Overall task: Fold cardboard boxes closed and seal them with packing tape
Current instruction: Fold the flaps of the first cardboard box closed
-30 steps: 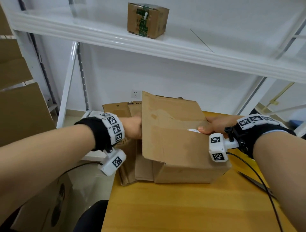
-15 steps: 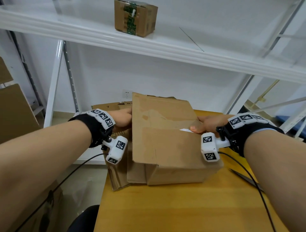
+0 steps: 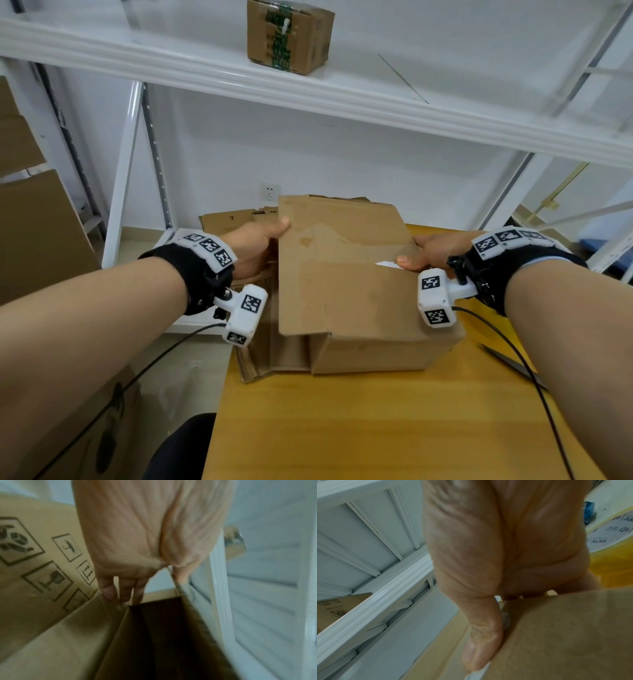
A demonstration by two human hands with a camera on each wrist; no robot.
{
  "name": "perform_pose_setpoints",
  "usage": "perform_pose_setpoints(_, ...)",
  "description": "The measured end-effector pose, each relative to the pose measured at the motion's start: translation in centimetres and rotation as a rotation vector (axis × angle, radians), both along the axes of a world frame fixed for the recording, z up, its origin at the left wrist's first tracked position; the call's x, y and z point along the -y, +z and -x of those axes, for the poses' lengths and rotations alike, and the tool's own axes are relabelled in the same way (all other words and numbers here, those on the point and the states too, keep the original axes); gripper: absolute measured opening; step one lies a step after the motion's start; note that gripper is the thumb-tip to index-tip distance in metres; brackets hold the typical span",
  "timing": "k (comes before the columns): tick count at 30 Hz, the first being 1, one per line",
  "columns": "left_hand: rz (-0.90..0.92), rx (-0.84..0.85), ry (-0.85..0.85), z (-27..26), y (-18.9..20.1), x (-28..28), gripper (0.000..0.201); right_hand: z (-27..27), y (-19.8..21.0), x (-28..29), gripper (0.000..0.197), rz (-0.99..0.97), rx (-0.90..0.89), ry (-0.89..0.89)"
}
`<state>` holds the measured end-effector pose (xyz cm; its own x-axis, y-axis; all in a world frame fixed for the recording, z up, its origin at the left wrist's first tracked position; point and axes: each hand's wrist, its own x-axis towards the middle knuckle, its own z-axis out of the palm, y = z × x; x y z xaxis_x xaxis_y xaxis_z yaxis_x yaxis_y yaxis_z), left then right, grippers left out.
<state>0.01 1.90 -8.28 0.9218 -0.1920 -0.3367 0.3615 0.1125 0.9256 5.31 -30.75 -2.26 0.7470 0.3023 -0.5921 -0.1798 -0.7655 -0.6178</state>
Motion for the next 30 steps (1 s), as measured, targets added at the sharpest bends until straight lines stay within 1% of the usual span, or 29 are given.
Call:
perform_pose_setpoints(1, -0.069, 0.017, 0.031, -0.2, -0.2, 0.5, 0.039, 0.1, 0.0, -0.1, 0.104, 0.003, 0.002, 0.009)
perform_pose_setpoints(2, -0.129, 0.025, 0.049, -0.1, -0.4, 1.1, 0.037, 0.4, 0.2, -0.3, 0.098, 0.006, 0.012, 0.014)
perform_pose_setpoints(3, -0.213, 0.025, 0.057, -0.4, -1.0, 1.4, 0.051, 0.7, 0.4, -0.5, 0.091, 0.008, 0.022, 0.004)
perform_pose_setpoints(4, -0.316, 0.016, 0.069, -0.5, -1.4, 1.6, 0.068, 1.0, 0.6, -0.6, 0.089, 0.014, 0.031, -0.003)
perform_pose_setpoints(5, -0.422, 0.000, 0.090, -0.9, -1.9, 1.7, 0.082, 0.9, 0.6, -0.6, 0.098, 0.033, 0.049, 0.004)
perform_pose_setpoints(6, -0.492, -0.013, 0.119, -1.1, -2.2, 1.7, 0.090, 0.9, 0.6, -0.5, 0.113, 0.058, 0.057, 0.028)
perform_pose_setpoints(7, -0.496, -0.039, 0.145, -1.4, -2.5, 1.6, 0.095, 0.5, 0.4, -0.3, 0.126, 0.068, 0.067, 0.053)
perform_pose_setpoints(8, -0.454, -0.073, 0.175, -1.4, -2.3, 1.7, 0.095, 0.3, 0.2, 0.0, 0.133, 0.063, 0.067, 0.055)
perform_pose_setpoints(9, -0.402, -0.106, 0.200, -1.5, -2.2, 1.4, 0.089, 0.5, 0.3, -0.1, 0.131, 0.054, 0.063, 0.047)
perform_pose_setpoints(10, -0.357, -0.135, 0.196, -1.2, -1.7, 1.3, 0.078, 0.8, 0.5, -0.2, 0.124, 0.029, 0.048, 0.020)
perform_pose_setpoints(11, -0.335, -0.164, 0.194, -1.2, -1.7, 1.1, 0.070, 1.2, 0.6, -0.4, 0.112, 0.001, 0.044, 0.000)
perform_pose_setpoints(12, -0.324, -0.185, 0.182, -1.0, -1.6, 1.0, 0.065, 1.7, 0.7, -0.5, 0.104, -0.004, 0.048, -0.004)
perform_pose_setpoints(13, -0.309, -0.210, 0.174, -0.5, -1.5, 1.1, 0.063, 1.7, 0.7, -0.5, 0.109, 0.016, 0.065, 0.012)
perform_pose_setpoints(14, -0.306, -0.226, 0.172, -0.3, -1.6, 1.4, 0.058, 1.8, 0.6, -0.6, 0.128, 0.042, 0.085, 0.041)
perform_pose_setpoints(15, -0.313, -0.231, 0.189, -0.1, -1.4, 1.7, 0.048, 1.6, 0.4, -0.6, 0.147, 0.061, 0.102, 0.061)
perform_pose_setpoints(16, -0.355, -0.216, 0.197, 0.2, -1.2, 2.2, 0.034, 1.6, 0.4, -0.7, 0.160, 0.061, 0.106, 0.073)
perform_pose_setpoints(17, -0.402, -0.202, 0.220, 0.4, -0.8, 2.6, 0.022, 1.5, 0.2, -0.5, 0.166, 0.057, 0.120, 0.079)
perform_pose_setpoints(18, -0.442, -0.183, 0.239, 0.6, -0.6, 2.9, 0.017, 1.6, 0.1, -0.5, 0.169, 0.043, 0.124, 0.070)
perform_pose_setpoints(19, -0.447, -0.169, 0.256, 0.8, -0.3, 3.0, 0.016, 1.7, 0.1, -0.3, 0.167, 0.009, 0.123, 0.047)
perform_pose_setpoints(21, -0.372, -0.157, 0.304, 0.9, 0.5, 3.2, 0.021, 2.1, 0.0, -0.2, 0.162, -0.024, 0.126, 0.022)
perform_pose_setpoints(24, -0.267, -0.136, 0.374, 0.9, 1.2, 3.4, 0.030, 2.2, 0.0, -0.4, 0.160, -0.005, 0.152, 0.028)
perform_pose_setpoints(25, -0.255, -0.126, 0.376, 1.1, 1.4, 3.6, 0.035, 2.3, 0.0, -0.5, 0.155, -0.003, 0.156, 0.018)
perform_pose_setpoints(26, -0.287, -0.116, 0.360, 1.1, 1.4, 3.7, 0.043, 2.6, 0.1, -0.6, 0.147, -0.016, 0.159, 0.000)
perform_pose_setpoints(27, -0.357, -0.102, 0.326, 1.1, 1.1, 3.8, 0.049, 2.7, 0.1, -0.5, 0.138, -0.035, 0.152, -0.021)
perform_pose_setpoints(28, -0.426, -0.086, 0.279, 1.2, 0.9, 4.0, 0.051, 3.1, 0.3, -0.5, 0.133, -0.051, 0.136, -0.032)
perform_pose_setpoints(29, -0.447, -0.081, 0.229, 1.4, 0.5, 4.1, 0.052, 3.0, 0.2, -0.4, 0.128, -0.056, 0.129, -0.041)
perform_pose_setpoints(30, -0.426, -0.087, 0.186, 1.6, 0.3, 4.4, 0.052, 3.3, 0.3, -0.4, 0.120, -0.048, 0.130, -0.049)
